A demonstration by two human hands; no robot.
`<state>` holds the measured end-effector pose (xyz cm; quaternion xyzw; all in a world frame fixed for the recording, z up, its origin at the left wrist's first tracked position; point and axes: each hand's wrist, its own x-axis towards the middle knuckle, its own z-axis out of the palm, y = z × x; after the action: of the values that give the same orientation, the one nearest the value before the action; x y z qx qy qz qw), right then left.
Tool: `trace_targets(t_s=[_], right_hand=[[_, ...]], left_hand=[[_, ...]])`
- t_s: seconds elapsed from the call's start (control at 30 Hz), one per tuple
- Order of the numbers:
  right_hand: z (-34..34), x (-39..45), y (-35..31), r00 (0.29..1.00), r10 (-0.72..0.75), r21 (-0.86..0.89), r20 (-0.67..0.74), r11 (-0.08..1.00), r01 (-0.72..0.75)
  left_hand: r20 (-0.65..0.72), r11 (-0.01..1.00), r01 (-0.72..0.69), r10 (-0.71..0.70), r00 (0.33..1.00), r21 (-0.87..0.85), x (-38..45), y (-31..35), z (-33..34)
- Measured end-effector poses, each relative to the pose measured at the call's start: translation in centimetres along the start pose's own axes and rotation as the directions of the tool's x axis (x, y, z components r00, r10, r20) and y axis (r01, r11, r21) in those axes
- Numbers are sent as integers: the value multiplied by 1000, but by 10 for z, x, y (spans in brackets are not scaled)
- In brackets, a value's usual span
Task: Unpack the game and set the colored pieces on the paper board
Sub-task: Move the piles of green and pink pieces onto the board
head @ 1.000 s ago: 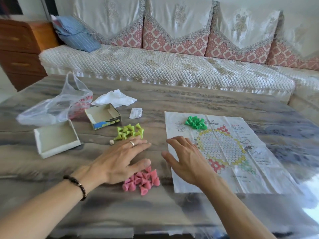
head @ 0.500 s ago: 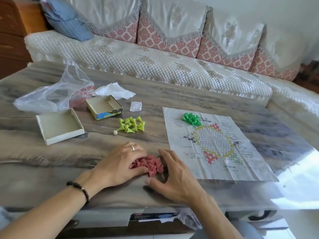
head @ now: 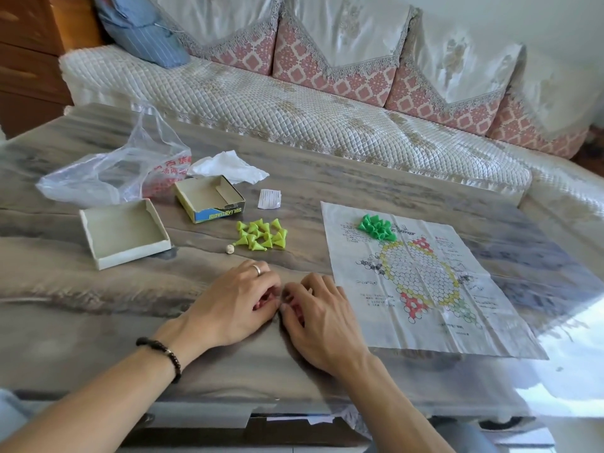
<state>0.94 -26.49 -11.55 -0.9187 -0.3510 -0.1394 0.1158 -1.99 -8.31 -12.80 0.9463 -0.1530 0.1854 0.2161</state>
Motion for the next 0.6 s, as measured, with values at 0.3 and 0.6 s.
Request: trace_targets(t_s=[0.3, 0.6], right_hand=[[11, 12, 0, 982, 73, 35, -175, 997, -68], [17, 28, 6, 977, 59, 34, -204, 998, -54]], left_hand=[[-120, 976, 51, -26, 992, 211, -1, 5, -1], [-202, 971, 65, -18, 979, 228, 11, 0, 3]])
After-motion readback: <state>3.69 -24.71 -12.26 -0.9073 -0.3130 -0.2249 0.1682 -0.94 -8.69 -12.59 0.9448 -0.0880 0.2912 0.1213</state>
